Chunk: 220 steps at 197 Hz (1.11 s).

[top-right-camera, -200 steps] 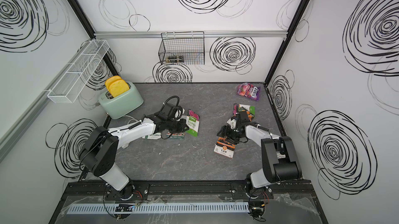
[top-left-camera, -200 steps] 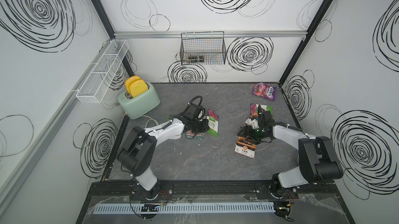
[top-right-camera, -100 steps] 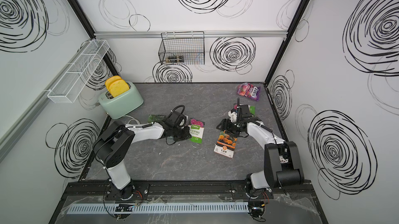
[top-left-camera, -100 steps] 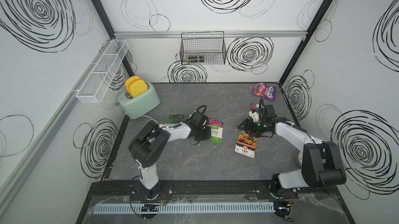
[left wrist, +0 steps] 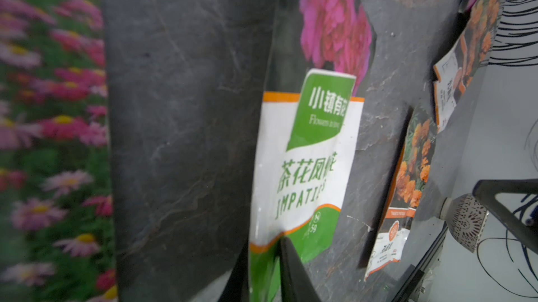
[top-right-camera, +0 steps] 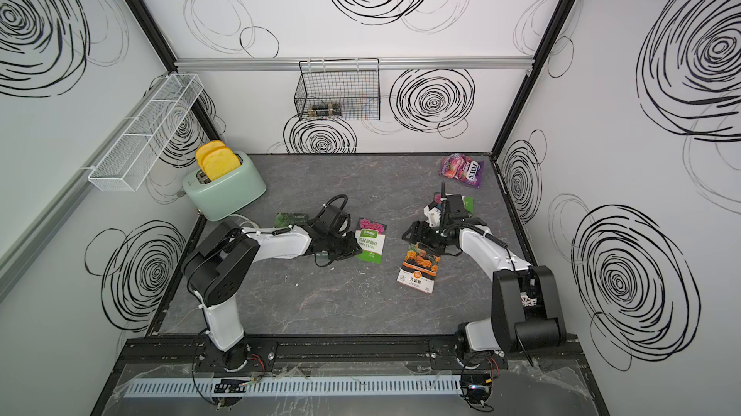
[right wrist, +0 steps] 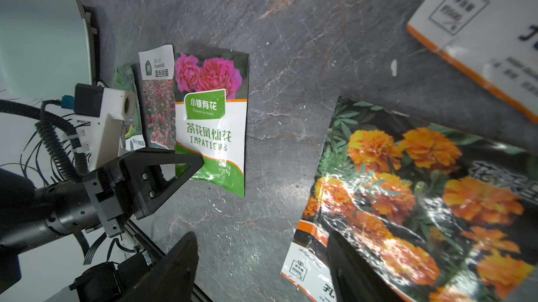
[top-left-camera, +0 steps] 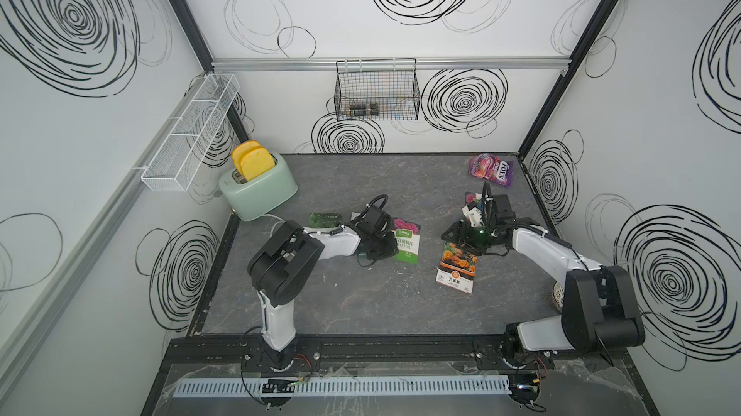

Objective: Arrange the seed packets in a row
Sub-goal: Place the seed packet at the center of the board.

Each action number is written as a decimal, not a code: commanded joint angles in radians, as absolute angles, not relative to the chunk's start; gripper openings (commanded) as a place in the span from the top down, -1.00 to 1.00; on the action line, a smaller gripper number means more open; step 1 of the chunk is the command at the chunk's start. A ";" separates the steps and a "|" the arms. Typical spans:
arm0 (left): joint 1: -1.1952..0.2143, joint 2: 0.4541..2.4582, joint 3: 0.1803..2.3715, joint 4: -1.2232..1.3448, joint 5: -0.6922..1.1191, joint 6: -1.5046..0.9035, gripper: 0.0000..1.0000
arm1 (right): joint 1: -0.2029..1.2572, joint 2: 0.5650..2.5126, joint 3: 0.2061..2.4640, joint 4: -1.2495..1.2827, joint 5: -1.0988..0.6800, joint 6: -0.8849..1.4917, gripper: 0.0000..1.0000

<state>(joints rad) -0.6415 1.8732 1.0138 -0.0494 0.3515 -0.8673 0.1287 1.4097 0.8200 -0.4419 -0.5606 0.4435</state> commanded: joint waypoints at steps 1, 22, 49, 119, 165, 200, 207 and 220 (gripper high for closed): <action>-0.647 1.868 1.052 -0.069 0.319 -0.891 0.18 | 0.130 1.394 0.815 -0.472 -0.571 0.419 -0.47; -0.649 1.826 1.073 -0.130 0.285 -0.877 -0.20 | 0.138 1.403 0.832 -0.480 -0.563 0.407 -0.48; -0.647 1.754 1.089 -0.215 0.235 -0.850 -0.43 | 0.174 1.433 0.867 -0.490 -0.548 0.394 -0.49; -0.617 1.522 1.088 -0.368 0.131 -0.762 -0.92 | 0.364 1.615 1.022 -0.468 -0.454 0.419 -0.50; -0.551 1.403 1.048 -0.423 0.101 -0.712 -0.92 | 0.391 1.758 1.077 -0.444 -0.444 0.409 -0.51; -0.488 1.338 0.999 -0.426 0.114 -0.695 -0.92 | 0.412 1.841 1.117 -0.436 -0.429 0.392 -0.51; -0.476 1.329 0.991 -0.426 0.117 -0.693 -0.92 | 0.413 1.854 1.126 -0.434 -0.429 0.391 -0.51; -0.457 1.315 0.976 -0.425 0.126 -0.688 -0.92 | 0.418 1.876 1.143 -0.433 -0.427 0.390 -0.51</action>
